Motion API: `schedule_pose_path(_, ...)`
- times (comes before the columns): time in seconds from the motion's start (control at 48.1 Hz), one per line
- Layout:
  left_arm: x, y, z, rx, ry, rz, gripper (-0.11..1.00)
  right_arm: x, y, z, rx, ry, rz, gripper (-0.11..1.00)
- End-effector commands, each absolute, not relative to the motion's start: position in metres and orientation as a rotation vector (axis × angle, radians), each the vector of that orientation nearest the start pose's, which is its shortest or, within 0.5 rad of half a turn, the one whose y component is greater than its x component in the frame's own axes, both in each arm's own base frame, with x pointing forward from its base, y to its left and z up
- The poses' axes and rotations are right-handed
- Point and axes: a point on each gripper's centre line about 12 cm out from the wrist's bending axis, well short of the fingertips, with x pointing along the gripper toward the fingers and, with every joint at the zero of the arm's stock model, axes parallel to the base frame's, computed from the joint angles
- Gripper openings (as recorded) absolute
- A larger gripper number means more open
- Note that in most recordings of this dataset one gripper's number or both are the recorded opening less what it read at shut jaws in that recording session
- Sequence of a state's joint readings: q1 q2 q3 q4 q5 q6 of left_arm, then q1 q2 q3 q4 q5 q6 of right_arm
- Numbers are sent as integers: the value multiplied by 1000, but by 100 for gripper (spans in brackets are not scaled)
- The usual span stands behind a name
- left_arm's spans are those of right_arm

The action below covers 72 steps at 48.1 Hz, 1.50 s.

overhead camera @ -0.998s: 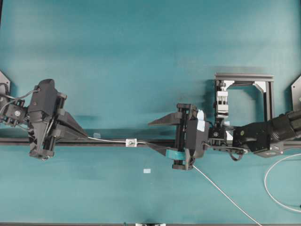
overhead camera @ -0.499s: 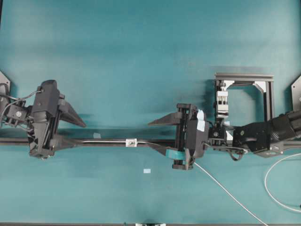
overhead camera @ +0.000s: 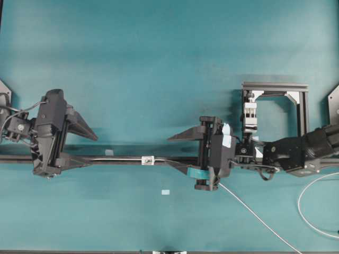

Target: Insert the wire into the hole on the left side and pull it with the left arm.

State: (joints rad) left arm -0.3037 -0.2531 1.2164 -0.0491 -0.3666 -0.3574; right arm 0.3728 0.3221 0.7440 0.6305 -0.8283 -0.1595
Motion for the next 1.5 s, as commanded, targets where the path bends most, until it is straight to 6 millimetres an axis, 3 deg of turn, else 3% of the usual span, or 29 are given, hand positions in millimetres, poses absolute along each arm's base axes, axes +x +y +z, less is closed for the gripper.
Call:
schedule_pose_path(0.0, 245, -70, 129, -300, 594, -148, 85, 389, 96, 119, 170, 243, -116, 72)
schedule_pose_path(0.249, 246, -60, 140, -266, 539, -137, 85, 382, 88, 137, 142, 212, -117, 72)
schedule_pose_path(0.811, 241, -28, 152, -173, 466, -57, 85, 376, 58, 135, 133, 228, -185, 73)
schedule_pose_path(1.476, 240, -27, 155, -164, 442, -57, 84, 377, 54, 138, 146, 251, -184, 72)
